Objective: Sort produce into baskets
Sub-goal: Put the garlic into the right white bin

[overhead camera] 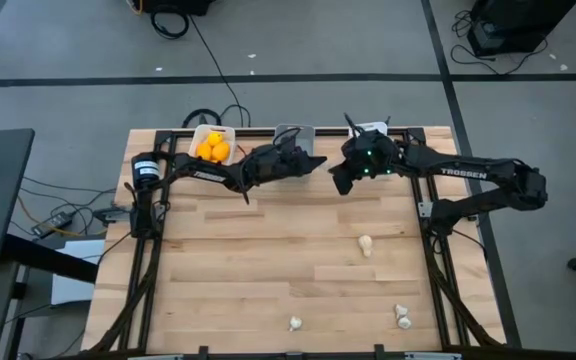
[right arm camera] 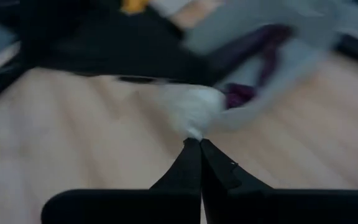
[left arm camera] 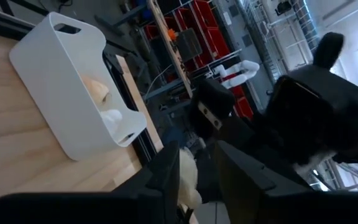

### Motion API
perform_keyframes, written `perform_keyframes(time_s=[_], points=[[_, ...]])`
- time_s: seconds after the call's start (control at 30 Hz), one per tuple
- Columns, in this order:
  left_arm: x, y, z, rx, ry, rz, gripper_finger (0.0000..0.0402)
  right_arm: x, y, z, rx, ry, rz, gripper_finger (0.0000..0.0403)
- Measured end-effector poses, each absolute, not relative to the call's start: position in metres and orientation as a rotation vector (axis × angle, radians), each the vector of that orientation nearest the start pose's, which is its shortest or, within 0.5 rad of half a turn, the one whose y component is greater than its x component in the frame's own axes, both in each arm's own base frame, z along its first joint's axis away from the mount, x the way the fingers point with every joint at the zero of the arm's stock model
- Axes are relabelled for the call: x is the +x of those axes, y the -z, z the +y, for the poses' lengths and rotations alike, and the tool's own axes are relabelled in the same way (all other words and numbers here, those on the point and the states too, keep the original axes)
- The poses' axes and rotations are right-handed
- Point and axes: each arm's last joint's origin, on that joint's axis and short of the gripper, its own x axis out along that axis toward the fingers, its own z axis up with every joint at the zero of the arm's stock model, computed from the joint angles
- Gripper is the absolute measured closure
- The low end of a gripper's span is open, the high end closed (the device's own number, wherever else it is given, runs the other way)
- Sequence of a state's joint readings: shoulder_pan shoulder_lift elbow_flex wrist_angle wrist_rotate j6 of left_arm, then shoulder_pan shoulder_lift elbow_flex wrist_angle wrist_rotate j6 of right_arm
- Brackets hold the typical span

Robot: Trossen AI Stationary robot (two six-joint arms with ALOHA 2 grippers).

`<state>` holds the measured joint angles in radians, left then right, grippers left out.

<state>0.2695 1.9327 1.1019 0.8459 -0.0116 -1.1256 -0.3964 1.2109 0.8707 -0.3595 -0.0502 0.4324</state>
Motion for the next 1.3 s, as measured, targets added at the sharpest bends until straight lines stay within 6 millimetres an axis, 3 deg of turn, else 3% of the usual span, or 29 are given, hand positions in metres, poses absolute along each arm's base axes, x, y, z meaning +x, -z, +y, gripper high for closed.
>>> perform_keyframes(time_s=[0.4, 0.53, 0.7, 0.93, 1.1, 1.3], points=[[0.398, -0.214, 0.132, -1.096, -0.137, -0.136, 0.0293, 0.188, -0.273, -0.119, 0.525, 1.024, 0.578, 0.0402], [0.398, -0.214, 0.13, -1.051, -0.068, -0.097, 0.0293, 0.186, -0.272, -0.126, 0.564, 0.873, 0.609, 0.0385], [0.398, -0.214, 0.129, -0.85, -0.047, -0.074, 0.0293, 0.194, -0.264, -0.128, 0.589, 0.726, 0.669, 0.0333], [0.395, -0.218, 0.132, -0.712, 0.022, -0.038, 0.0294, 0.216, -0.245, -0.126, 0.43, 0.546, 0.795, 0.0274], [0.378, -0.245, 0.139, -0.502, 0.128, 0.007, 0.0294, 0.238, -0.221, -0.132, 0.261, 0.492, 0.871, 0.0233], [0.335, -0.281, 0.16, -0.293, -0.008, 0.123, 0.0294, 0.263, -0.197, -0.147, 0.189, 0.403, 0.825, 0.0199]])
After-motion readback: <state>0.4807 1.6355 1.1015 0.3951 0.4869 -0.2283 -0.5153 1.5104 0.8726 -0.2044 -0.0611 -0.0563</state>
